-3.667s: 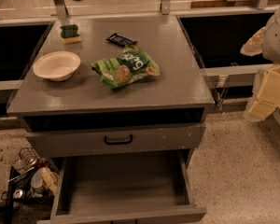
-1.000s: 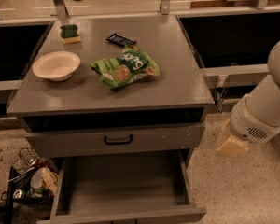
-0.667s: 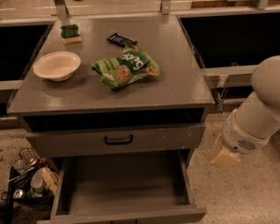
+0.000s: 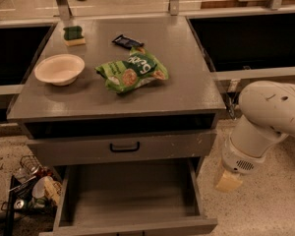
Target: Close middle drawer
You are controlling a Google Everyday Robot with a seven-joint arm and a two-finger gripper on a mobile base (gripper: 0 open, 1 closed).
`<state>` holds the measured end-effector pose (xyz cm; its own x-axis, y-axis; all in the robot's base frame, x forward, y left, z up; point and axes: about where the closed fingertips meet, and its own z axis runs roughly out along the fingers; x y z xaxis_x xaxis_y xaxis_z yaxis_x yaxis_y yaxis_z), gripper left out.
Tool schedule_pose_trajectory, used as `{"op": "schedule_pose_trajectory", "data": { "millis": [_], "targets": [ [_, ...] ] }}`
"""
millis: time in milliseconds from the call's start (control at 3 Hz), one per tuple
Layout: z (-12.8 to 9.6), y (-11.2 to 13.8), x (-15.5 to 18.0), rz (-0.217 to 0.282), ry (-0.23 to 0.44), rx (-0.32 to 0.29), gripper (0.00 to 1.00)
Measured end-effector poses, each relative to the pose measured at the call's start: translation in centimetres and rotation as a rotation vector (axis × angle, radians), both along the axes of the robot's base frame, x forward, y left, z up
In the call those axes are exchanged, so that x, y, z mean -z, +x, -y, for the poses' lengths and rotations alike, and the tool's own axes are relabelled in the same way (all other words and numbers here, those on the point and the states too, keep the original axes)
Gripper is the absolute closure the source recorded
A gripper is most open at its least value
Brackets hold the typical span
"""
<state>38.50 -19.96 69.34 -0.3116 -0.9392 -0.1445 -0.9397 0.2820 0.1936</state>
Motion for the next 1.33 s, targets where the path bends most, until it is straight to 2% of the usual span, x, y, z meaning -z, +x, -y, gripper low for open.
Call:
{"op": "schedule_pose_trajectory", "data": {
  "millis": [333,667,1000,1333],
  "targets": [
    [-0.1,-0.5,-0.1,0.009,0.006,0.003,1.0],
    [-0.8,-3.7,1.7,0.04,0.033,0.016,1.0],
    [-1.0,-6.9,4.8,0.017,0.056,0.038,1.0],
    [-1.0,-9.0,7.9,-0.031,0.054,0.044,1.0]
  ]
}}
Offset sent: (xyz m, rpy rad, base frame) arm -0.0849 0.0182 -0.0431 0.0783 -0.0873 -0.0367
